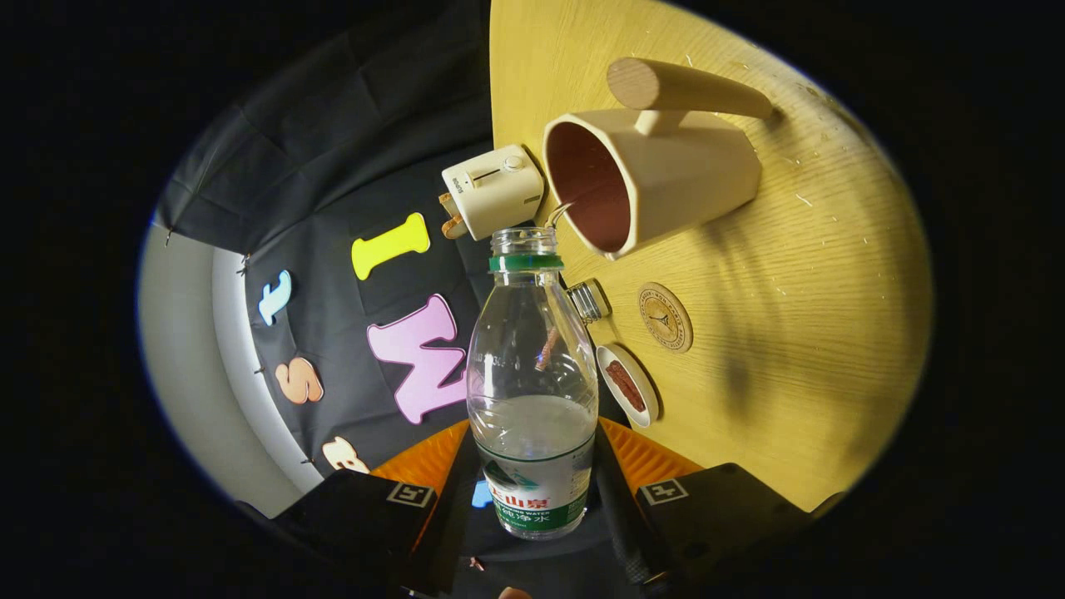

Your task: Take the bottle from table, then pour the juice into the cup, finally place the bottle on the coaster

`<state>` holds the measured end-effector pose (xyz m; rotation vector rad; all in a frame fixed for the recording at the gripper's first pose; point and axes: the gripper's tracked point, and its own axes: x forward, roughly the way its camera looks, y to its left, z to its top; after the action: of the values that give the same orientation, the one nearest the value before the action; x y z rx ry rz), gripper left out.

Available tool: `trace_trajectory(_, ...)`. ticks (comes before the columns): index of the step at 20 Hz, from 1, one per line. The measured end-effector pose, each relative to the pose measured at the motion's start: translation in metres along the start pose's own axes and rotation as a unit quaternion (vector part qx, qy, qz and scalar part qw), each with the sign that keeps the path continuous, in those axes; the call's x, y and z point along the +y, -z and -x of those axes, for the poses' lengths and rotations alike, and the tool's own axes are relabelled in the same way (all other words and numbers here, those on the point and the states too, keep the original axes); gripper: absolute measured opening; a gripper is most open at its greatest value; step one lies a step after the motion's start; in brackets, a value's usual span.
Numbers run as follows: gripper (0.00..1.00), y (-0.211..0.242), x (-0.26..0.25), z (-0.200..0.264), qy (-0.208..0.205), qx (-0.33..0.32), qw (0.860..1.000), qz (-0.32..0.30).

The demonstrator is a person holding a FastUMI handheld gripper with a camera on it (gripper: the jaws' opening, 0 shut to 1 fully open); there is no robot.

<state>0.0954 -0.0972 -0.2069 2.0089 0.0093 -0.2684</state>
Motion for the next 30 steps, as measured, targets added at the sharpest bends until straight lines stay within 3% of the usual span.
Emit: trace_trajectory(30,0.74,-0.004,0.038,0.011,-0.004,0.0,0.99,-0.143)
